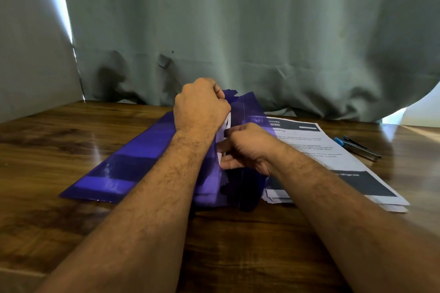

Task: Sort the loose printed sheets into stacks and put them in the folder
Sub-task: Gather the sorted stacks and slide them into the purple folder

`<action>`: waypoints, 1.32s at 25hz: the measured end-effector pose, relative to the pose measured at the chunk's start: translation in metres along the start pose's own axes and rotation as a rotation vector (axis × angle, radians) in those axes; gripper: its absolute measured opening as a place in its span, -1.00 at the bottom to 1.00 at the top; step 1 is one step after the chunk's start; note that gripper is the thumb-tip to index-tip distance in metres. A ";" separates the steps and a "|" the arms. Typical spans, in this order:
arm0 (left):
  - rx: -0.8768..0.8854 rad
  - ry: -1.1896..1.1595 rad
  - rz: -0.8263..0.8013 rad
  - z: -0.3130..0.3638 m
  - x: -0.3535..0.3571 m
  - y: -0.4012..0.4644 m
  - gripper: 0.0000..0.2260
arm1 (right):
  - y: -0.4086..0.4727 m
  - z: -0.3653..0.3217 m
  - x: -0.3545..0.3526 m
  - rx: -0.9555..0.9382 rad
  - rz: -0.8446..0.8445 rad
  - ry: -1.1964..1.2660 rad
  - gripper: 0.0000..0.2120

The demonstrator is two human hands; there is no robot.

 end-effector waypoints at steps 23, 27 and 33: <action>-0.141 0.438 -0.465 -0.039 0.037 0.003 -0.70 | -0.007 -0.005 -0.130 -0.194 0.424 -0.218 -0.80; -0.268 0.069 -0.208 -0.036 0.026 0.013 -0.75 | -0.019 0.013 -0.163 -0.099 0.441 -0.504 -0.86; 0.259 0.063 0.014 0.003 0.012 -0.009 -0.82 | -0.020 0.026 -0.173 -0.127 0.421 -0.595 -0.89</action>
Point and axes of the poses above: each hand's wrist, its own y-axis towards the middle knuckle, its own x-axis out of the palm, z = x × y, the point moved 1 cm from there along y, towards the middle knuckle, and after that the axes turned 13 degrees about -x, right-handed, at the moved point
